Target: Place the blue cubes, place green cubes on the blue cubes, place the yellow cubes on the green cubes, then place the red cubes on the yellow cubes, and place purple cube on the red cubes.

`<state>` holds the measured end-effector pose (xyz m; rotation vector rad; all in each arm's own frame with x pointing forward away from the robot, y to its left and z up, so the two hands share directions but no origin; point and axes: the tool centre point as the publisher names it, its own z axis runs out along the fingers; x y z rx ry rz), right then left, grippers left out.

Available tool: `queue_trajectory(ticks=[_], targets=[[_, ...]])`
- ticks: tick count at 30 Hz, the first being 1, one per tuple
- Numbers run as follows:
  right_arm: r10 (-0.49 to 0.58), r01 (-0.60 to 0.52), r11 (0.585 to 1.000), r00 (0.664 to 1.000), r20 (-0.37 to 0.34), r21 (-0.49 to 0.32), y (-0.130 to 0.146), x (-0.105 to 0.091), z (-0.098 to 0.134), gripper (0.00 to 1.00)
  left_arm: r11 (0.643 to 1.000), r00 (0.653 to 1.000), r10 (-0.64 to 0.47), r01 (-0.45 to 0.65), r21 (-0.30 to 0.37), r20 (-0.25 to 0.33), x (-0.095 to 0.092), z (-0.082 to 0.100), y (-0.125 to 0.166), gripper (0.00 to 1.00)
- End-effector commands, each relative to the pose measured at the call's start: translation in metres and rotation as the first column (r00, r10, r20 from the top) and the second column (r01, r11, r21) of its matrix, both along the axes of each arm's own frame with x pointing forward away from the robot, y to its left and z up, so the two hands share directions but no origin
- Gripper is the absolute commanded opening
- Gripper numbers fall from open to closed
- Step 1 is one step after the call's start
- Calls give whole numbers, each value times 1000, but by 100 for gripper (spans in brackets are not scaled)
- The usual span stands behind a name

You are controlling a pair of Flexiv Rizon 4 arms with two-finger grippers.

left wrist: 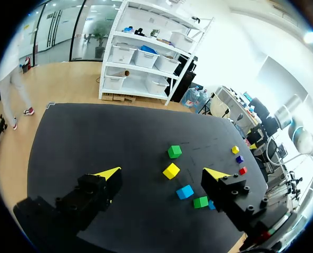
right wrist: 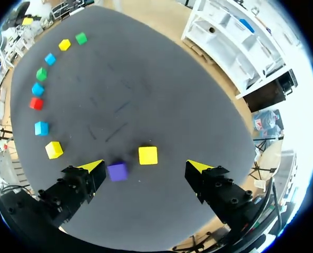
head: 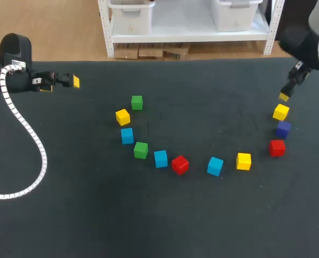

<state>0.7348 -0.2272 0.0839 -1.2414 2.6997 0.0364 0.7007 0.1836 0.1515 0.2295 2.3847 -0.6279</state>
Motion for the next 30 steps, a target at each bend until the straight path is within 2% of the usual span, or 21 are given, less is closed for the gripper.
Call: queue_trajectory(ticks=[1,12,17,30], targets=[[19,-19,1000,999,-32,-1,-1,2,-12,100,1000,1000,-2,2,-5,5,-1,-1,1,100],[19,-23,999,996,-88,-42,-14,5,-37,100,1000,1000,-2,2,-5,5,-1,-1,1,100],[51,-57,997,991,-125,-44,-15,10,-47,100,1000,1000,-2,2,-5,5,-1,-1,1,100],[93,-102,994,983,-158,-50,-17,14,-67,100,1000,1000,-2,2,-5,5,-1,-1,1,100]])
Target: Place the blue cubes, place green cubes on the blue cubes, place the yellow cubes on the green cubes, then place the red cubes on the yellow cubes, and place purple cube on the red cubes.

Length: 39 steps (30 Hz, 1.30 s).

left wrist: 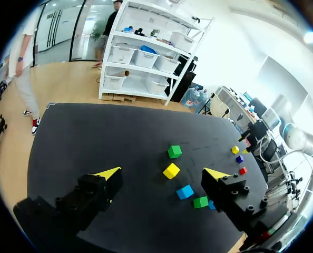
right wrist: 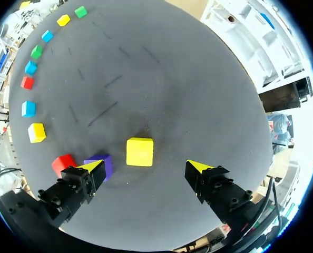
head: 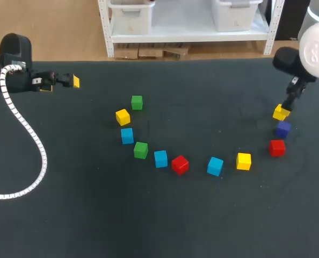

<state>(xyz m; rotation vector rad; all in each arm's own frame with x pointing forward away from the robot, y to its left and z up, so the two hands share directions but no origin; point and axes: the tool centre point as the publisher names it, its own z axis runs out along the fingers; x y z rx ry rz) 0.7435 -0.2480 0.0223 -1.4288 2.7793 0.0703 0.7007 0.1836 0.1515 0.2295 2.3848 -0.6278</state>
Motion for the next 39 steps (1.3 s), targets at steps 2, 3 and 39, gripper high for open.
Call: queue_trajectory(ticks=[2,3,39], targets=[[21,-21,1000,1000,-20,-2,5,5,-8,100,1000,1000,-2,2,-5,5,-1,-1,1,100],[25,-25,1000,999,-22,-2,6,4,-9,100,1000,1000,-2,2,-5,5,-1,-1,1,100],[57,-57,998,997,-59,-4,11,11,-18,0,1000,1000,-2,2,-5,5,-1,-1,1,100]])
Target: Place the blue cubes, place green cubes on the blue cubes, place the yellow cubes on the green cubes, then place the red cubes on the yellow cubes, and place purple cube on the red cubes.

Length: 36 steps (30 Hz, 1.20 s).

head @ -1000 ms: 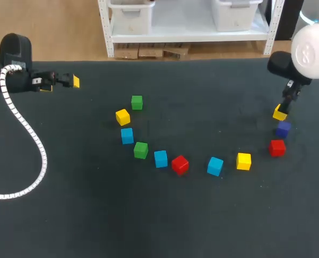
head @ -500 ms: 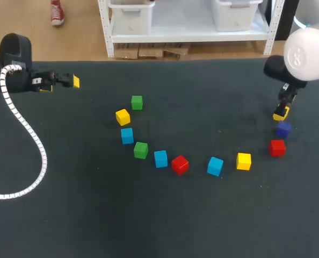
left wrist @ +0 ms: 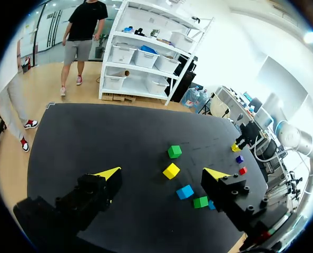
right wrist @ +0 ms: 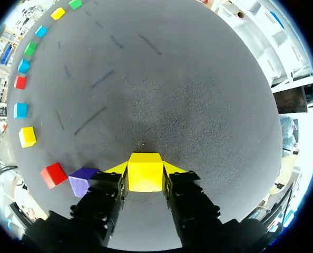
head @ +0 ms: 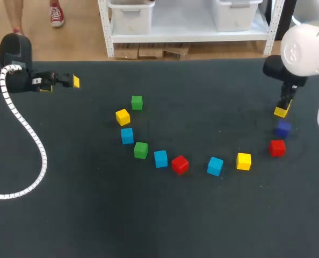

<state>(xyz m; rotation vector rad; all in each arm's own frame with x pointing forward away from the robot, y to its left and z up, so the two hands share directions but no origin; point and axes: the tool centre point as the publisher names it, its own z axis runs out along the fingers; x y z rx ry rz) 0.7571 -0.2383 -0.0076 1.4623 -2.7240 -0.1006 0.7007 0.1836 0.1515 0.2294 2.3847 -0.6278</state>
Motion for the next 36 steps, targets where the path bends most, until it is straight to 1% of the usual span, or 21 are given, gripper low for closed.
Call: queue_trajectory(ticks=[1,4,10,15,19,24,28,36], targets=[[29,-30,1000,1000,9,10,3,-3,16,0,1000,1000,-2,2,-5,5,-1,-1,1,100],[66,-67,998,997,26,20,9,-4,32,0,1000,1000,-2,2,-5,5,-1,-1,1,100],[149,-150,989,986,74,6,27,-7,60,0,1000,1000,-2,2,-5,5,-1,-1,1,100],[228,-228,974,967,112,-10,52,-15,80,0,1000,1000,-2,2,-5,5,-1,-1,1,100],[278,-281,960,950,138,1,74,-22,94,0,1000,1000,-2,2,-5,5,-1,-1,1,100],[336,-342,940,927,168,8,98,-29,105,0,1000,1000,-2,2,-5,5,-1,-1,1,100],[387,-393,919,906,170,2,114,-32,108,0,1000,1000,-2,2,-5,5,-1,-1,1,100],[441,-445,895,882,165,-12,140,-27,105,0,1000,1000,-2,2,-5,5,-1,-1,1,100]])
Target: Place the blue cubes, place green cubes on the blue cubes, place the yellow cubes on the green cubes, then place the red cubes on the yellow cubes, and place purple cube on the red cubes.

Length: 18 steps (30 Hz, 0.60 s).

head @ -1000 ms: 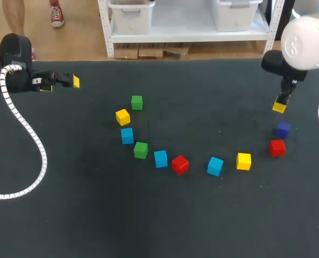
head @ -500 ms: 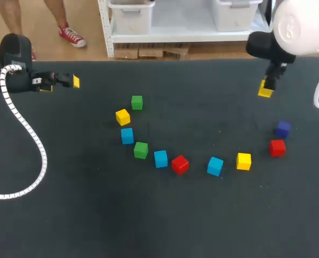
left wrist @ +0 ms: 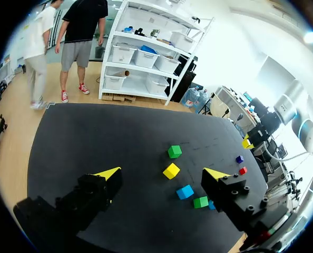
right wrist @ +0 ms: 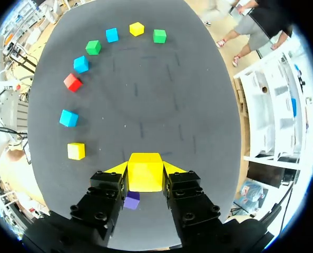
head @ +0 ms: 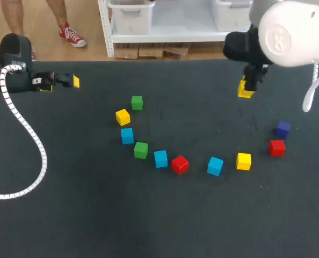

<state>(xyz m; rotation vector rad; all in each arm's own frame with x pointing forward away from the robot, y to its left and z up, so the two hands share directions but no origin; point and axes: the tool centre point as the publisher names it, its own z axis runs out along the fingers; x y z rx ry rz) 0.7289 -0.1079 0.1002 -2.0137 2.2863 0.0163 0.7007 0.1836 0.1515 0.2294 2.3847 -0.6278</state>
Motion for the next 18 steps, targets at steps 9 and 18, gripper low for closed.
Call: queue_trajectory(ticks=[9,18], targets=[[-35,35,999,999,-16,-14,7,13,-19,0,1000,1000,-2,2,-5,5,-1,-1,1,100],[-212,210,977,976,-57,-35,-42,30,-40,0,1000,1000,-2,2,-5,5,-1,-1,1,100]])
